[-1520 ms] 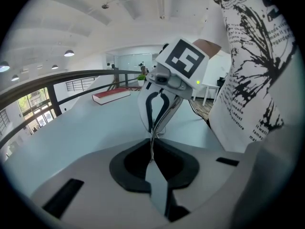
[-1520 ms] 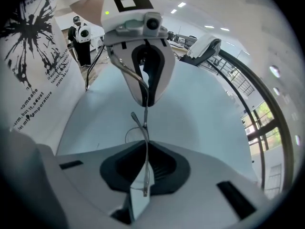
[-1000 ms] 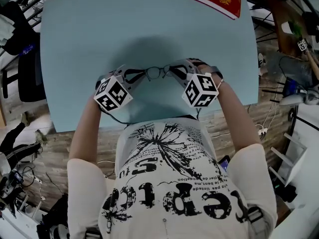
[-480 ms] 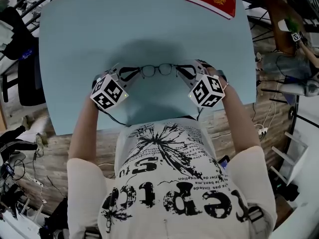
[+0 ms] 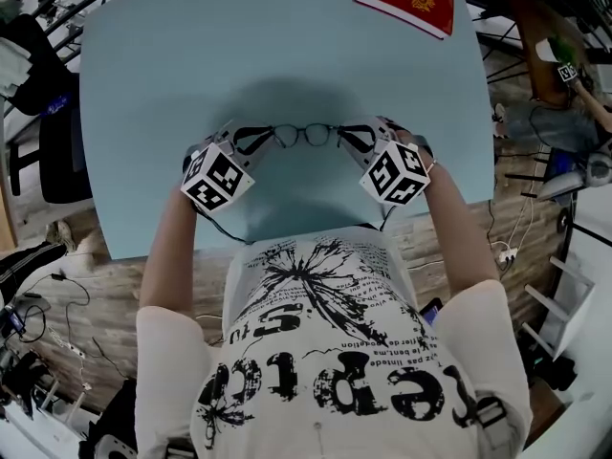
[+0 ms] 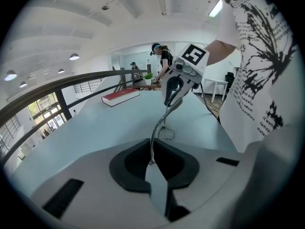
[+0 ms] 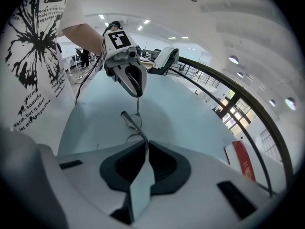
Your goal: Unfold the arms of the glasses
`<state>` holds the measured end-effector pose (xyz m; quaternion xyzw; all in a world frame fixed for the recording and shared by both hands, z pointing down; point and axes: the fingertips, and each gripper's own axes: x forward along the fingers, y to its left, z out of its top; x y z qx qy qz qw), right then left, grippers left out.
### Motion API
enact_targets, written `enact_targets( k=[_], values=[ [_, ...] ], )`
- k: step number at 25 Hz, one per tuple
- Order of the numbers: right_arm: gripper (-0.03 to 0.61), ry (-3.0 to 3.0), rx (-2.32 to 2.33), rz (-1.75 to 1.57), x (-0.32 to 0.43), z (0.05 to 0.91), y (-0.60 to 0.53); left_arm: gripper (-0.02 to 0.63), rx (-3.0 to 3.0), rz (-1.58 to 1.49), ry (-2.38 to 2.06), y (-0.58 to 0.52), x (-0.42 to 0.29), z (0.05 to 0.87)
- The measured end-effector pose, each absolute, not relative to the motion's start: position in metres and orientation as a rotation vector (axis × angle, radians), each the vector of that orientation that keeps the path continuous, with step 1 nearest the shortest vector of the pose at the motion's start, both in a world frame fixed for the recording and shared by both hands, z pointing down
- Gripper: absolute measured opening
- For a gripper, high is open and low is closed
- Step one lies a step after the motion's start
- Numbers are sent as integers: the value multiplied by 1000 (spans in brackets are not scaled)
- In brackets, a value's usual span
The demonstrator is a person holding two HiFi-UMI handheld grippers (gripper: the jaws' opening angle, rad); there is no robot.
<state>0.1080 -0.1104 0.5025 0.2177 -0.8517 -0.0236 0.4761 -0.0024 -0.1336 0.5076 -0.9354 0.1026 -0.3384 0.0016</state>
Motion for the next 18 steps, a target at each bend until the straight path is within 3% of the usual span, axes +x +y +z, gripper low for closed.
enact_targets(
  k=[3,6,10,15,18],
  values=[
    [74,-2081,532,-40,105,504,-110,36,-2947,-1056,348,-134,-2,504],
    [129,-2083,547,-30,102,504,-109,165,-2992,-1035,348,-126,-1,501],
    [161,-2082,587,-10,101,502,-101,207,-3009,-953,447,-120,-9,490],
    [152,-2061,772,95,111,498,-87,206,-3018,-785,680,-113,-28,464],
    [73,-2048,989,153,122,486,-82,202,-2983,-656,827,-104,-40,442]
  ],
)
